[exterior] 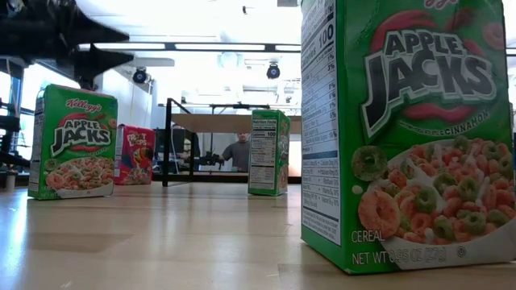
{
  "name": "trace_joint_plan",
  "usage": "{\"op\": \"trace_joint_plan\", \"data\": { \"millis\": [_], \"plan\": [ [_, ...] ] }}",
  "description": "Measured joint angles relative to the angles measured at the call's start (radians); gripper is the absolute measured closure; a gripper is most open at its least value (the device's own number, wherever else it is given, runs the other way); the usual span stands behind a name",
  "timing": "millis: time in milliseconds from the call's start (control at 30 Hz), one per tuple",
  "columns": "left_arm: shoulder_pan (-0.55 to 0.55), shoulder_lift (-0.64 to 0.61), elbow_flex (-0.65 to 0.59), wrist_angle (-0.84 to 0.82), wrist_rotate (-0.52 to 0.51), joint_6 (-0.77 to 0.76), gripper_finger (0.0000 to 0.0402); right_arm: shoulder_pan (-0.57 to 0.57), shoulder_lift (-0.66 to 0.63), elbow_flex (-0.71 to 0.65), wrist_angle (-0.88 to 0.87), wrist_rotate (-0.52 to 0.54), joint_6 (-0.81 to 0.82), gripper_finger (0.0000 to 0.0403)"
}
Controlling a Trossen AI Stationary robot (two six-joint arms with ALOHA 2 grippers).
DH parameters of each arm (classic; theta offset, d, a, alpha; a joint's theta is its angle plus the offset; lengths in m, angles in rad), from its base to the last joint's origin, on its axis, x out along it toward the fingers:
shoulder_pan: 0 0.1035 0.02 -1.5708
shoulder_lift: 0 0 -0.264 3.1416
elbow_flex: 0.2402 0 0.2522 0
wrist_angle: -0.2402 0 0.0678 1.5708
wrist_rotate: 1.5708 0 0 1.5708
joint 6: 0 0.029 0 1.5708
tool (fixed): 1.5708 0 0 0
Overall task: Stack cereal on shelf
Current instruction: Put the left green cereal box on the shelf
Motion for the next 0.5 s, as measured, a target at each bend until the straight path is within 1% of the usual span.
{"op": "trace_joint_plan", "data": {
  "millis": [200,233,300,367,400,500],
  "plan": [
    [0.000,0.000,0.000,0.198,0.018,0.012,0.0212,0.005,0.000,0.000,0.000,0.009,0.000,0.0143],
    [0.000,0.000,0.000,0.235,0.035,0.027,0.0212,0.005,0.000,0.000,0.000,0.011,-0.001,0.0143],
    [0.000,0.000,0.002,0.303,0.105,0.085,0.0212,0.005,0.000,0.000,0.000,0.011,0.000,0.0143],
    [0.000,0.000,0.023,0.329,0.166,0.128,0.0212,0.005,0.000,0.000,0.000,0.012,-0.003,0.0143],
    [0.000,0.000,0.041,0.330,0.179,0.138,0.0212,0.005,0.000,0.000,0.000,0.012,-0.003,0.0143],
    [0.000,0.016,0.095,0.317,0.183,0.166,0.0212,0.005,0.000,0.000,0.000,0.012,-0.011,0.0143]
  ]
}}
